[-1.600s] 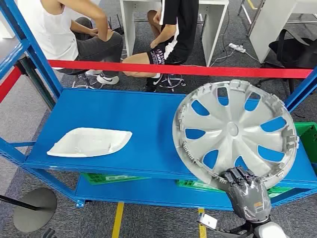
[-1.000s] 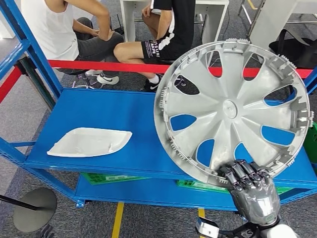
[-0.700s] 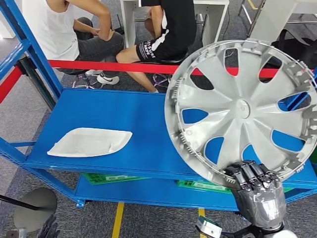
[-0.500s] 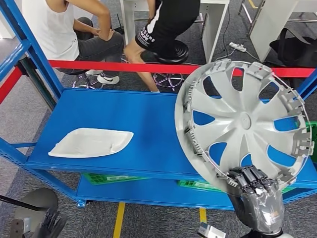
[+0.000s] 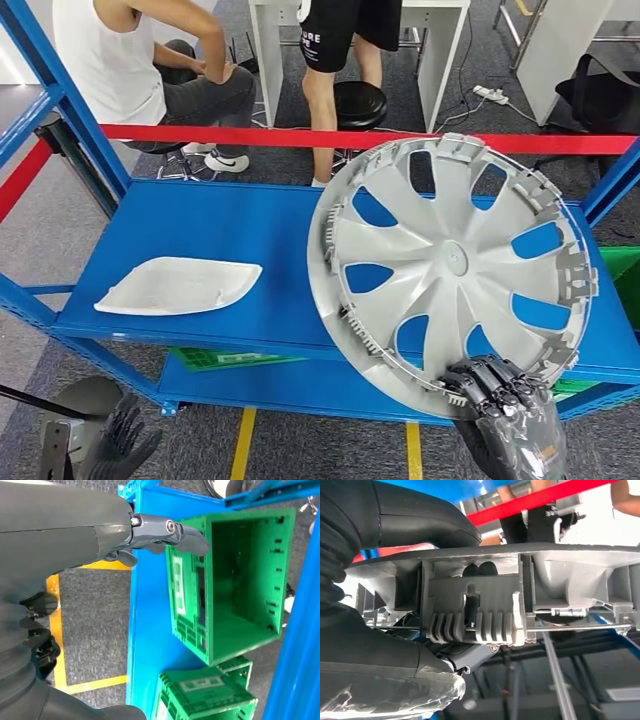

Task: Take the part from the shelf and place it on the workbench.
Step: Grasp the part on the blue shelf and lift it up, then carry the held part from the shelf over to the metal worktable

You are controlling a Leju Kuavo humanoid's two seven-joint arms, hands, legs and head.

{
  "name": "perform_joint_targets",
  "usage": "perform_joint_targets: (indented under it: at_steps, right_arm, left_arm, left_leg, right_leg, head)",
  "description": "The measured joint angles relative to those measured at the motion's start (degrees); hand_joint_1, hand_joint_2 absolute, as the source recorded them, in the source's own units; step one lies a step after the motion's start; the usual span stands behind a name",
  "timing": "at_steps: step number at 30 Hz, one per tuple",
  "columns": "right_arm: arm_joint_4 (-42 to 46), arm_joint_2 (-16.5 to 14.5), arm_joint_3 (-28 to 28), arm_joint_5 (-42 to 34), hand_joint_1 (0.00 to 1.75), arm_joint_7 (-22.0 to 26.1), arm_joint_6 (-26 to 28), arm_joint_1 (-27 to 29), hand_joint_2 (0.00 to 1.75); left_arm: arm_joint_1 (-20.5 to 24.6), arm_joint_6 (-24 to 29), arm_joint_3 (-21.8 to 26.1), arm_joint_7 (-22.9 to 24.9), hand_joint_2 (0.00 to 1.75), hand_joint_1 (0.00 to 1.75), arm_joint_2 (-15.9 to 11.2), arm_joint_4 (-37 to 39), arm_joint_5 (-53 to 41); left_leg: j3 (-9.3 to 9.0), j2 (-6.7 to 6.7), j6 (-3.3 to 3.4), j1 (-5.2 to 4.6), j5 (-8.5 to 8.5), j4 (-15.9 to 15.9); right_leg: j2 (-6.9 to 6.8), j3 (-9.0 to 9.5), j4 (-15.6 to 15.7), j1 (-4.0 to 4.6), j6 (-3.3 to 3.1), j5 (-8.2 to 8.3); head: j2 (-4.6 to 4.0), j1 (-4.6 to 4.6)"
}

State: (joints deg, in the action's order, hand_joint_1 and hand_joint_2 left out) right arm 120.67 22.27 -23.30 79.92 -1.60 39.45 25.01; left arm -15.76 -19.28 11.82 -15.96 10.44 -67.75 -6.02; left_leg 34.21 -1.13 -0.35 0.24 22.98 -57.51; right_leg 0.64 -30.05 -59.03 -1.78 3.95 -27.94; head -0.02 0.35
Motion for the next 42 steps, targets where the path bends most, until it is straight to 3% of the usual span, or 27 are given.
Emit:
perform_joint_targets:
  at_steps: [2,3,6,7,8,10,12,14,16,18,19,21,22,23,24,25,27,28,30,32,33,35,37,38,39,40,42]
  right_arm:
    - [0.07,0.0,0.13,0.15,1.75,0.25,0.0,0.2,1.75]
    - [0.13,0.0,0.27,0.39,1.75,0.24,0.0,0.31,1.75]
    - [0.38,0.0,0.7,1.82,1.75,-0.22,0.0,0.59,1.75]
    - [0.42,0.01,0.75,2.54,1.75,-0.59,0.0,0.7,1.75]
    - [0.44,0.05,0.76,3.24,1.75,-1.02,0.0,0.84,1.75]
    - [0.56,0.32,0.7,4.35,1.75,-2.0,0.0,1.01,1.75]
    - [0.8,0.83,0.63,5.01,1.75,-2.88,0.0,1.05,1.75]
    - [1.11,1.49,0.49,5.39,1.75,-3.56,0.0,1.07,1.75]
    - [1.36,2.15,0.22,5.46,1.75,-4.16,0.0,1.05,1.75]
    - [1.46,2.82,-0.11,5.4,1.75,-4.83,0.0,1.08,1.75]
    - [1.5,3.15,-0.3,5.39,1.75,-5.19,0.0,1.09,1.75]
    - [1.51,3.82,-0.77,5.44,1.75,-6.03,0.0,1.06,1.75]
    - [1.51,4.11,-1.02,5.48,1.75,-6.34,0.0,1.04,1.75]
    - [1.51,4.37,-1.24,5.51,1.75,-6.6,0.0,1.02,1.75]
    - [1.51,4.58,-1.44,5.52,1.75,-6.77,0.0,1.01,1.75]
    - [1.52,4.78,-1.62,5.55,1.75,-6.95,0.0,0.99,1.75]
    - [1.56,5.13,-1.94,5.81,1.75,-7.51,0.0,0.9,1.75]
    - [1.65,5.31,-2.09,6.06,1.75,-7.89,0.0,0.81,1.75]
    - [1.85,5.67,-2.38,6.69,1.75,-8.77,0.0,0.72,1.75]
    - [2.14,6.11,-2.67,7.43,1.75,-9.97,0.0,0.78,1.75]
    - [2.31,6.34,-2.81,7.83,1.75,-10.66,0.0,0.81,1.75]
    - [2.64,6.77,-3.18,8.52,1.75,-11.93,0.0,0.81,1.75]
    - [2.81,7.09,-3.57,9.11,1.75,-12.93,0.0,0.86,1.75]
    - [2.85,7.23,-3.77,9.34,1.75,-13.4,0.0,0.88,1.75]
    - [2.88,7.38,-3.96,9.54,1.75,-13.88,0.0,0.89,1.75]
    - [2.91,7.53,-4.16,9.65,1.75,-14.34,0.0,0.89,1.75]
    - [3.13,7.88,-4.57,9.71,1.75,-14.94,0.0,0.89,1.75]
  left_arm:
    - [-0.16,0.66,-1.33,0.11,1.75,0.0,-0.76,0.07,0.82]
    - [-0.2,0.96,-1.99,0.2,1.75,0.0,-1.12,0.1,1.2]
    - [-0.09,1.66,-3.91,0.52,1.75,0.0,-2.17,0.2,2.29]
    - [-0.03,1.89,-4.53,0.6,1.75,0.0,-2.51,0.27,2.66]
    - [0.03,2.12,-5.13,0.67,1.75,0.0,-2.86,0.37,3.0]
    - [0.25,2.58,-6.35,0.75,1.75,0.0,-3.51,0.56,3.6]
    - [0.66,2.97,-7.31,0.79,1.75,0.0,-3.99,0.69,4.08]
    - [1.04,3.31,-8.21,0.79,1.75,0.0,-4.38,0.81,4.44]
    - [1.07,3.56,-9.03,0.79,1.75,0.0,-4.75,0.97,4.75]
    - [0.99,3.81,-9.68,0.79,1.75,0.0,-5.03,1.18,4.97]
    - [1.0,4.01,-9.95,0.79,1.75,0.0,-5.17,1.27,5.1]
    - [1.09,4.5,-10.51,0.79,1.75,0.0,-5.5,1.43,5.43]
    - [1.12,4.68,-10.86,0.79,1.75,0.0,-5.63,1.51,5.59]
    - [1.14,4.79,-11.2,0.79,1.75,0.0,-5.74,1.61,5.7]
    - [1.15,4.83,-11.49,0.79,1.75,0.0,-5.82,1.72,5.75]
    - [1.15,4.87,-11.71,0.79,1.75,0.0,-5.88,1.84,5.8]
    - [1.16,5.0,-12.1,0.79,1.75,0.0,-6.03,2.01,5.92]
    - [1.16,5.09,-12.33,0.79,1.75,0.0,-6.15,2.07,5.98]
    - [1.26,5.37,-12.8,0.79,1.75,0.0,-6.44,2.18,6.12]
    - [1.4,5.71,-13.27,0.8,1.75,0.0,-6.74,2.33,6.32]
    - [1.46,5.91,-13.53,0.81,1.75,0.0,-6.86,2.39,6.43]
    - [1.58,6.27,-14.1,0.8,1.75,0.0,-7.1,2.52,6.68]
    - [1.79,6.59,-14.46,0.79,1.75,0.0,-7.33,2.68,6.85]
    - [1.88,6.72,-14.62,0.79,1.75,0.0,-7.45,2.77,6.92]
    - [1.96,6.91,-14.8,0.79,1.75,0.0,-7.57,2.84,7.03]
    - [2.03,7.14,-15.04,0.79,1.75,0.0,-7.68,2.87,7.15]
    - [2.24,7.64,-15.51,0.79,1.75,0.0,-7.92,2.9,7.39]
  left_leg:
    - [0.5,0.05,-0.7,0.19,0.15,-0.27]
    - [1.08,0.14,-0.97,0.28,1.36,-1.31]
    - [4.44,0.32,-1.44,0.33,8.45,-10.5]
    - [5.21,0.32,-1.48,0.33,9.98,-13.54]
    - [5.24,0.32,-1.43,0.32,10.38,-15.11]
    - [2.4,0.32,-1.05,0.27,8.3,-12.53]
    - [-3.01,0.34,-0.48,0.09,6.21,-5.11]
    - [-6.15,0.28,-0.02,-0.18,6.04,0.1]
    - [-5.98,0.2,0.49,-0.43,5.79,1.12]
    - [-5.33,0.35,1.25,-0.37,4.75,1.39]
    - [-4.87,0.45,1.61,-0.27,4.16,1.51]
    - [-3.64,0.56,2.08,-0.25,3.06,1.5]
    - [-2.93,0.59,2.16,-0.31,2.51,1.47]
    - [-2.2,0.62,2.18,-0.36,1.94,1.43]
    - [-1.48,0.74,2.15,-0.4,1.39,1.39]
    - [-0.79,0.88,2.08,-0.41,0.87,1.34]
    - [0.25,1.27,1.72,-0.51,-0.01,1.14]
    - [0.57,1.44,1.46,-0.61,-0.36,1.0]
    - [0.82,2.03,0.83,-0.74,-1.06,0.81]
    - [1.02,2.67,0.18,-0.64,-1.46,0.69]
    - [1.35,2.65,-0.18,-0.58,-0.67,0.2]
    - [2.78,2.17,-0.84,-0.46,3.9,-3.75]
    - [4.64,1.76,-1.14,-0.38,9.32,-11.0]
    - [5.04,1.68,-1.15,-0.37,10.5,-13.86]
    - [4.64,1.59,-1.07,-0.37,10.34,-15.07]
    - [3.31,1.41,-0.89,-0.37,9.18,-14.27]
    - [-1.95,-0.1,-0.27,-0.36,6.59,-7.53]
  right_leg:
    - [-0.06,-0.81,-0.01,-0.01,-1.08,0.44]
    - [-0.13,-1.24,0.04,-0.01,-1.63,0.82]
    - [-0.32,-2.9,0.1,0.17,-2.64,2.13]
    - [-0.37,-3.53,0.08,0.29,-2.75,2.58]
    - [-0.41,-4.15,0.07,0.42,-2.77,3.03]
    - [-0.46,-5.37,0.06,0.65,-2.65,3.98]
    - [-0.47,-6.4,0.01,0.84,-2.26,4.92]
    - [-0.57,-6.95,0.09,0.93,-1.65,5.9]
    - [-0.63,-7.09,0.49,0.81,-0.94,6.98]
    - [-0.55,-7.73,-0.06,0.63,-0.35,6.18]
    - [-0.52,-8.41,-1.74,0.6,-0.12,4.31]
    - [-0.52,-10.32,-8.45,0.58,0.15,-1.32]
    - [-0.51,-11.03,-12.17,0.61,0.23,-3.4]
    - [-0.51,-11.13,-14.75,0.65,0.25,-4.25]
    - [-0.52,-10.29,-15.41,0.69,0.24,-3.83]
    - [-0.62,-8.39,-13.97,0.73,0.19,-2.55]
    - [-1.83,-2.38,-6.35,0.86,0.19,-0.69]
    - [-2.55,0.31,-2.49,1.01,0.05,-0.77]
    - [-3.19,2.28,1.49,1.36,-0.53,-1.71]
    - [-2.42,1.32,1.63,1.4,-1.68,-1.11]
    - [-2.03,0.82,1.59,1.36,-2.24,-0.59]
    - [-1.24,-0.36,1.65,1.23,-3.14,0.77]
    - [-0.24,-1.94,1.55,1.27,-3.39,2.24]
    - [0.3,-2.88,1.47,1.29,-3.36,2.96]
    - [0.88,-3.82,1.39,1.3,-3.26,3.64]
    - [1.46,-4.72,1.31,1.3,-3.13,4.29]
    - [2.64,-6.34,1.18,1.28,-2.81,5.63]
  head:
    - [0.0,-0.03]
    - [0.0,-0.08]
    - [0.0,-0.24]
    - [0.0,-0.24]
    - [0.0,-0.23]
    - [0.0,-0.23]
    - [0.0,-0.25]
    - [0.0,-0.21]
    - [0.0,-0.24]
    - [0.0,-0.23]
    - [0.0,-0.16]
    - [0.0,0.02]
    - [0.0,0.03]
    - [0.0,0.04]
    - [0.0,0.04]
    - [0.0,0.04]
    - [0.0,0.06]
    - [0.0,0.03]
    - [0.0,0.0]
    - [0.0,-0.02]
    - [0.0,-0.06]
    - [0.0,-0.21]
    - [0.0,-0.29]
    - [0.0,-0.28]
    - [0.0,-0.29]
    - [0.0,-0.29]
    - [0.0,-0.29]
